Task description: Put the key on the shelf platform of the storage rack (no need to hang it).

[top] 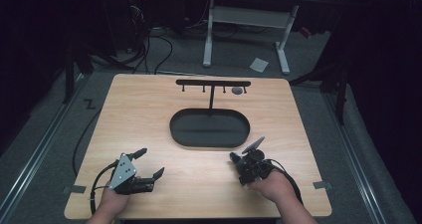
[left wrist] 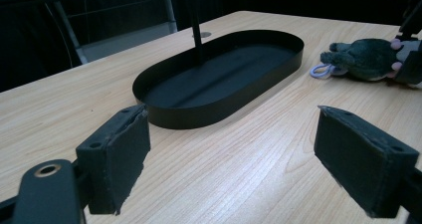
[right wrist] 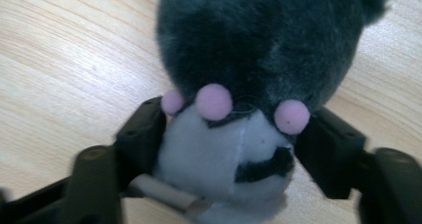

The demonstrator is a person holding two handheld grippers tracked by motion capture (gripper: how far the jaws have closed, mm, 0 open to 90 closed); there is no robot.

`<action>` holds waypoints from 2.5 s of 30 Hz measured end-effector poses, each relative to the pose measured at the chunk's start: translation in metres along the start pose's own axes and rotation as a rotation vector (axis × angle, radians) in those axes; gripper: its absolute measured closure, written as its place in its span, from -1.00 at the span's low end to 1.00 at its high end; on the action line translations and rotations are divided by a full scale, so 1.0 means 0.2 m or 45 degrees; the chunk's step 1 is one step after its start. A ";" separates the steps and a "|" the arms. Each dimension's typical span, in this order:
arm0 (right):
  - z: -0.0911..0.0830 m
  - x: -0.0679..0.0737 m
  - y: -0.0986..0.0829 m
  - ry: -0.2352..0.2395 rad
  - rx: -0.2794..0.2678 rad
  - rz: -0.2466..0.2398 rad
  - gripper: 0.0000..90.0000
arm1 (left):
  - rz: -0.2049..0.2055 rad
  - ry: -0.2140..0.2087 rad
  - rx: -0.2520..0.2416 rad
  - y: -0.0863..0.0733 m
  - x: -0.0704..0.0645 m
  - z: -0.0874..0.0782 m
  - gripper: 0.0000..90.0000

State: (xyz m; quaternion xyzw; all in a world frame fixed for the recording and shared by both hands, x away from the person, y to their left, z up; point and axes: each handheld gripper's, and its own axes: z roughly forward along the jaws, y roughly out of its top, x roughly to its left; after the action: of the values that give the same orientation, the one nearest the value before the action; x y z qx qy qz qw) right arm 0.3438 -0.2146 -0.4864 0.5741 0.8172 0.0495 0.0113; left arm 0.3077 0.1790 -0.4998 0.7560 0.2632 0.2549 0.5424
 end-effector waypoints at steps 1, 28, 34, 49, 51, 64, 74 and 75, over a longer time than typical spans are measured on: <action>0.01 0.00 0.00 0.005 0.001 -0.009 -0.15 | -0.001 0.000 0.000 0.00 0.00 0.00 -0.67; -0.24 -0.06 0.01 -0.045 -0.112 -0.047 0.04 | 0.000 0.001 0.005 0.00 0.00 0.00 -0.67; -0.29 -0.07 0.02 -0.050 -0.125 -0.073 0.04 | 0.003 -0.002 0.014 0.00 0.00 -0.01 -0.67; -0.43 -0.11 0.04 -0.062 -0.160 -0.049 0.03 | -0.008 0.001 0.013 -0.01 0.01 -0.01 -0.67; -0.43 -0.11 0.04 -0.063 -0.165 -0.054 0.03 | -0.011 0.002 0.015 -0.01 0.01 -0.01 -0.67; -0.49 -0.12 0.11 -0.054 -0.185 -0.039 0.03 | -0.025 0.022 0.064 -0.05 0.03 -0.04 -0.67; -0.56 -0.14 0.15 -0.043 -0.229 -0.047 0.03 | -0.097 0.059 0.068 -0.10 0.08 -0.15 -0.67; -0.56 -0.15 0.16 -0.042 -0.233 -0.042 0.03 | -0.108 0.069 0.062 -0.10 0.09 -0.15 -0.67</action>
State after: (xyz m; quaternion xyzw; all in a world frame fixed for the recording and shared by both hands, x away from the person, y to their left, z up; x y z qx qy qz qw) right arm 0.3744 -0.2391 -0.3733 0.5578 0.8183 0.1142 0.0780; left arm 0.2981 0.2180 -0.5093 0.7500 0.3158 0.2455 0.5268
